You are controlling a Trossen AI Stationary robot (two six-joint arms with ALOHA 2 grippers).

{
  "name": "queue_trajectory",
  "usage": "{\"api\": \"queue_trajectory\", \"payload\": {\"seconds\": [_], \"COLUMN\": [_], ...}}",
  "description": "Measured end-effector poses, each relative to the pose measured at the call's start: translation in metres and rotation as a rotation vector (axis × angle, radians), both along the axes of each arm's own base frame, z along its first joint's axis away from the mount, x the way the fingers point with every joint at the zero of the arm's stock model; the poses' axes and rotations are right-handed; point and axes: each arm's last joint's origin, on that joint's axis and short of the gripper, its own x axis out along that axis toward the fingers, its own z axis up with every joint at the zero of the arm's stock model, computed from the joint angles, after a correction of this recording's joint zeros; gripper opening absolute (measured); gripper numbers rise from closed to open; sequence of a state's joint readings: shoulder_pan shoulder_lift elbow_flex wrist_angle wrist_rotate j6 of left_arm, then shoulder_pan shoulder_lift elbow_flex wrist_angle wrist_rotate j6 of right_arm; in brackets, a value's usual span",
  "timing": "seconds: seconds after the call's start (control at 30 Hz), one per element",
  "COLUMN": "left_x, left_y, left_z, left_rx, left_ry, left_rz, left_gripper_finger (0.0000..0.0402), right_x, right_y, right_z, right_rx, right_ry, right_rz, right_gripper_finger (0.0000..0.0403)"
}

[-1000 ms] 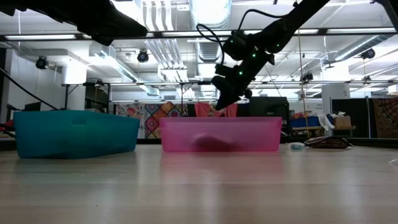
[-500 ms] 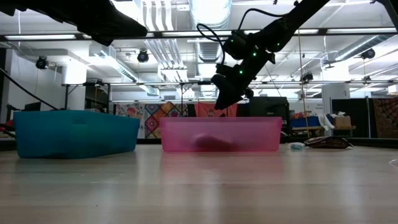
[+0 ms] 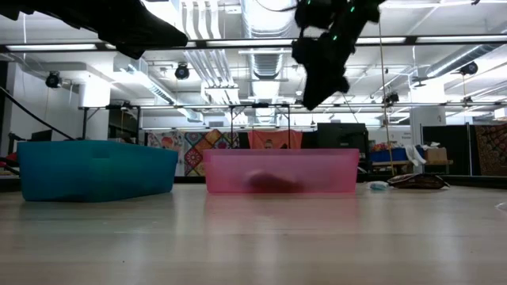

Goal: Sort candy
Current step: Put the brown chocolate bar into the red bin

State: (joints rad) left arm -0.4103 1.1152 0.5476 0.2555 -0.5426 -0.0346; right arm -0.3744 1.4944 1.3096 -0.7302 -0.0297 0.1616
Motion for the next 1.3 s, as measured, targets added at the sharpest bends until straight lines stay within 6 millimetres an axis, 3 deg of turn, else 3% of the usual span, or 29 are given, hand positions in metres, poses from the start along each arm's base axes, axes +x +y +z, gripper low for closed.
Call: {"api": "queue_trajectory", "payload": {"seconds": [0.23,0.43,0.83,1.03,1.3], "left_x": [0.0,0.0,0.0,0.0,0.0], "left_y": [0.0,0.0,0.0,0.0,0.0], "left_z": [0.0,0.0,0.0,0.0,0.0], "left_rx": [0.007,0.01,0.011,0.011,0.011], "left_ry": [0.001,0.001,0.002,0.002,0.003], "left_rz": [-0.002,-0.003,-0.003,-0.003,-0.003], "left_gripper_finger": [0.0001,0.0001,0.0001,0.0001,0.0001], "right_x": [-0.014,-0.021,-0.053,-0.068,-0.087], "right_y": [0.051,0.074,0.061,0.045,0.025], "right_z": [0.014,0.015,-0.01,-0.03,-0.071], "right_rx": [0.084,0.123,0.107,0.125,0.095], "right_ry": [0.079,0.144,0.52,0.602,0.674], "right_rz": [0.039,0.057,-0.058,-0.058,0.028], "right_gripper_finger": [0.012,0.0146,0.0232,0.0247,0.0249]}}
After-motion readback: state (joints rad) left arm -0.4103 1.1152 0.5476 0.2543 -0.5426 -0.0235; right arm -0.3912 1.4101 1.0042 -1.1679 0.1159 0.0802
